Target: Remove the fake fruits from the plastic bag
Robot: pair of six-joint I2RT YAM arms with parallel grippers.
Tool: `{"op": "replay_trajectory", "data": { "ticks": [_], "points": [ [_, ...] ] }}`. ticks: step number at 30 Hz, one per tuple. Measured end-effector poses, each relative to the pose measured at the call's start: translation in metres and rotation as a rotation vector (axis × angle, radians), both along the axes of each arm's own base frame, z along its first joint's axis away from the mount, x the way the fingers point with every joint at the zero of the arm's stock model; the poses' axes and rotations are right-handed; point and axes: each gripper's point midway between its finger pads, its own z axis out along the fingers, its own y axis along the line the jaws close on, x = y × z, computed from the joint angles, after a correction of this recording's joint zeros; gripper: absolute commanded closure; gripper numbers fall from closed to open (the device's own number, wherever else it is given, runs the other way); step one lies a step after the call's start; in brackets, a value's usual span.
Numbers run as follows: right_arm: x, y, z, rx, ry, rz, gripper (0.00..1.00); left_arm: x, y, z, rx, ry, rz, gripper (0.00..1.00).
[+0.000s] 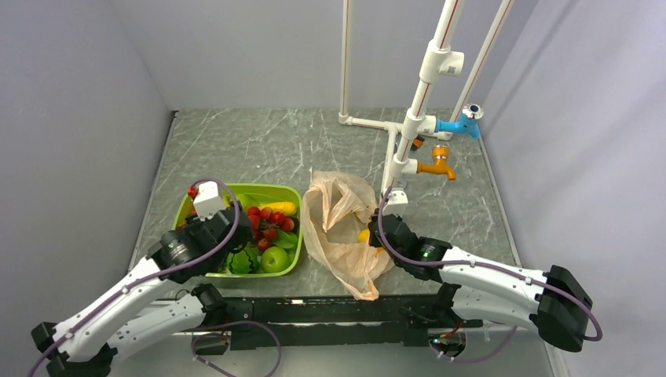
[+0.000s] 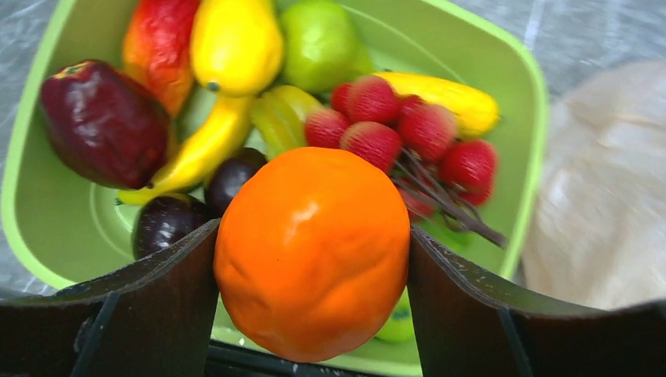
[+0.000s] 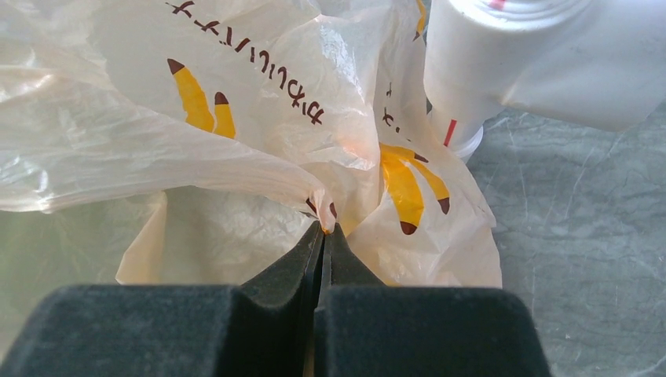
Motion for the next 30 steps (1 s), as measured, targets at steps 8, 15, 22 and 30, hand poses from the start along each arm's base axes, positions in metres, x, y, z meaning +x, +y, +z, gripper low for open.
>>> {"op": "replay_trajectory", "data": {
  "ticks": [8,15,22,30],
  "points": [
    [-0.001,0.002,0.000,-0.003,0.004,0.012,1.00,0.019,0.039,-0.058,0.085,0.138,0.209,1.00],
    [-0.001,0.002,0.001,0.000,0.004,0.018,1.00,0.017,0.063,-0.092,0.066,0.192,0.333,0.73],
    [-0.002,0.003,0.000,0.001,0.008,0.027,1.00,0.017,0.061,-0.094,0.009,0.158,0.336,0.08],
    [-0.002,0.004,-0.001,0.001,0.014,0.033,1.00,0.008,0.046,-0.075,-0.105,0.129,0.257,0.01]
  ]
}}
